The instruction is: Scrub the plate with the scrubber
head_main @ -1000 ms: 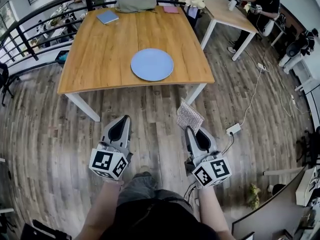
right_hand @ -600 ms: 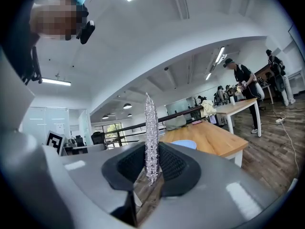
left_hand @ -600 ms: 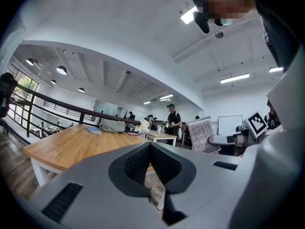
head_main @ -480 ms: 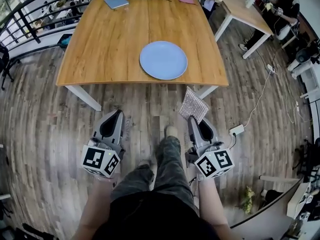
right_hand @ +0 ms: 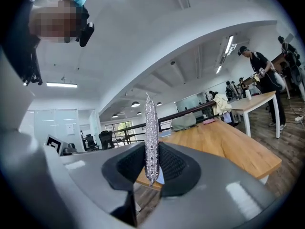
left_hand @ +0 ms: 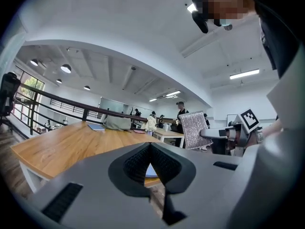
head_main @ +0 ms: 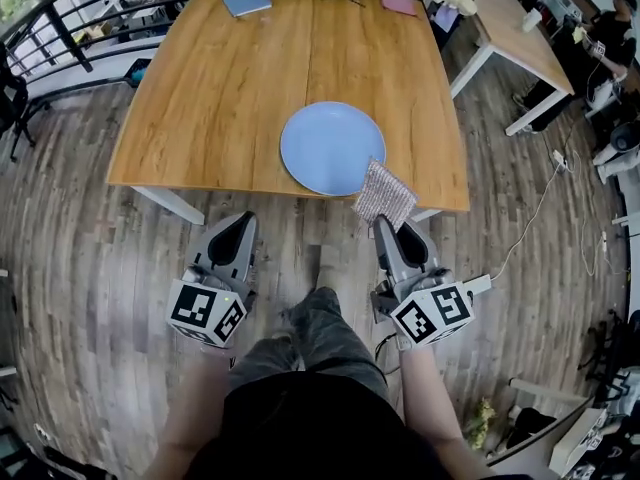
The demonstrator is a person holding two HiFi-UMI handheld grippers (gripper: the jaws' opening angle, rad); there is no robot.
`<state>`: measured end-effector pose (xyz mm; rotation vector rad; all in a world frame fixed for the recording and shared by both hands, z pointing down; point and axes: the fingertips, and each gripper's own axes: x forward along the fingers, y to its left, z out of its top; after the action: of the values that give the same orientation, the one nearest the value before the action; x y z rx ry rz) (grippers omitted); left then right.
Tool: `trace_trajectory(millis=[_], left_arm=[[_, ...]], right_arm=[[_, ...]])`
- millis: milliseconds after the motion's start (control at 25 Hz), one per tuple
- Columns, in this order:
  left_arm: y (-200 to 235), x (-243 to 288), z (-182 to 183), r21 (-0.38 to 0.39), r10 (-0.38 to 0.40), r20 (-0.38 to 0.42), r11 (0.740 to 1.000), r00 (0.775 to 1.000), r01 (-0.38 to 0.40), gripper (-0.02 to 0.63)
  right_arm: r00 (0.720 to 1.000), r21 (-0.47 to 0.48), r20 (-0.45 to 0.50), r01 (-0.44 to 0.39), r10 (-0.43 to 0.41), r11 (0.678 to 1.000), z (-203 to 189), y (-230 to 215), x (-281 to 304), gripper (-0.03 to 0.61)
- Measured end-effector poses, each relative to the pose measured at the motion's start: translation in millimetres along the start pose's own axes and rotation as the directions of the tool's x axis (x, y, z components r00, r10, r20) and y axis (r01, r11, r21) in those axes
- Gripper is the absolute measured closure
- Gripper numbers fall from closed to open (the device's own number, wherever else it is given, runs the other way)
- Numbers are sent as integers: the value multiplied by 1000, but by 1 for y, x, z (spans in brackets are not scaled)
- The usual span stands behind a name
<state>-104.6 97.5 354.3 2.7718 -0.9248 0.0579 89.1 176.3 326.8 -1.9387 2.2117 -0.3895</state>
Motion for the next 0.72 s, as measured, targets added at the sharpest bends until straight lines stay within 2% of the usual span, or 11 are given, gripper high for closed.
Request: trace_trajectory(millis=[120,240,440,560,720], left_arm=[[-4,35,-3,-12,-6,-14,1000,1000,6,618],[-10,58,-14,1,-10,-60,1000,998,10,617],[1,92,-24,-27,33,-101,999,994,-35,617],[8,108,-32,-39,61,-133,997,989,-67,617],[16,125,-44,-63,85,-191,993,978,-99,617]], right_arm=[[998,-7,-43,-35,34,999,-2,-18,20,493],[994,27,-94,-54,56,998,-14,-38,33,492],[978,57,-176,-102,110,993,-29,-66,63,492],[953,57,-267,-134,145,989,-45,-77,85,492],[891,58,-413,-180,188,982,-67,-89,108,493]])
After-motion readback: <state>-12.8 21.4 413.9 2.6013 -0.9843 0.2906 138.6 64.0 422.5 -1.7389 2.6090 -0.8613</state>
